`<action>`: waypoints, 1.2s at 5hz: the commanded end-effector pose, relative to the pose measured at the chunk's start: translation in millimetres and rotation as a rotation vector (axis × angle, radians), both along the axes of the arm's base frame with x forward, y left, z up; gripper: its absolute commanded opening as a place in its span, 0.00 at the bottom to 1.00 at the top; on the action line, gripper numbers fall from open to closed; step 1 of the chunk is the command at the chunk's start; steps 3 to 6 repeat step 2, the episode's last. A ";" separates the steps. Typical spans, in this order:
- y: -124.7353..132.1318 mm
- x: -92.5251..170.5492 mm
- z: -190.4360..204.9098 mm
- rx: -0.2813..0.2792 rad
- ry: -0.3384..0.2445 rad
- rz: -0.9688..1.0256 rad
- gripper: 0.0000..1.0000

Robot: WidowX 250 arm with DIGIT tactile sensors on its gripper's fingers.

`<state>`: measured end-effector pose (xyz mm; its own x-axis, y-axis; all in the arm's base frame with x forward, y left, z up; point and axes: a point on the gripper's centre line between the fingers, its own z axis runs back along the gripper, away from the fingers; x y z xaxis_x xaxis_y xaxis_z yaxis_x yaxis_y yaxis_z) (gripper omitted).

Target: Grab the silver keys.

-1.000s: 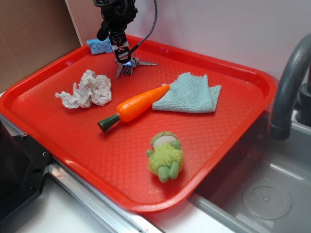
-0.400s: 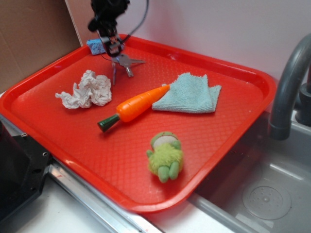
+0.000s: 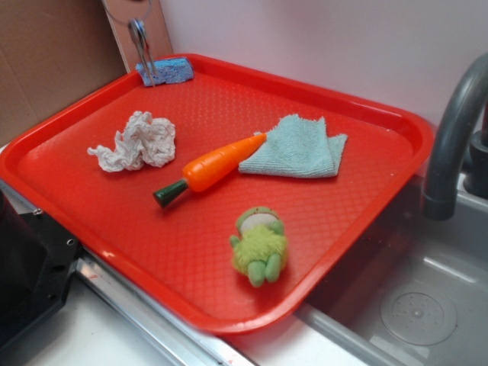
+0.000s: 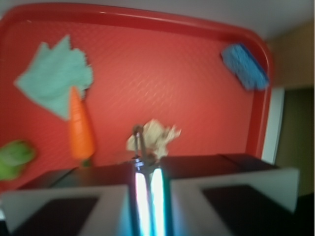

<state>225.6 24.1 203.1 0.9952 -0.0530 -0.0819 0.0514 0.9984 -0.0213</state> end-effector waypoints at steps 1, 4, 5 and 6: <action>-38.9 -2.1 51.0 0.049 -0.029 0.156 0.00; -40.0 -2.2 45.9 0.063 -0.038 0.144 0.00; -40.0 -2.2 45.9 0.063 -0.038 0.144 0.00; -40.0 -2.2 45.9 0.063 -0.038 0.144 0.00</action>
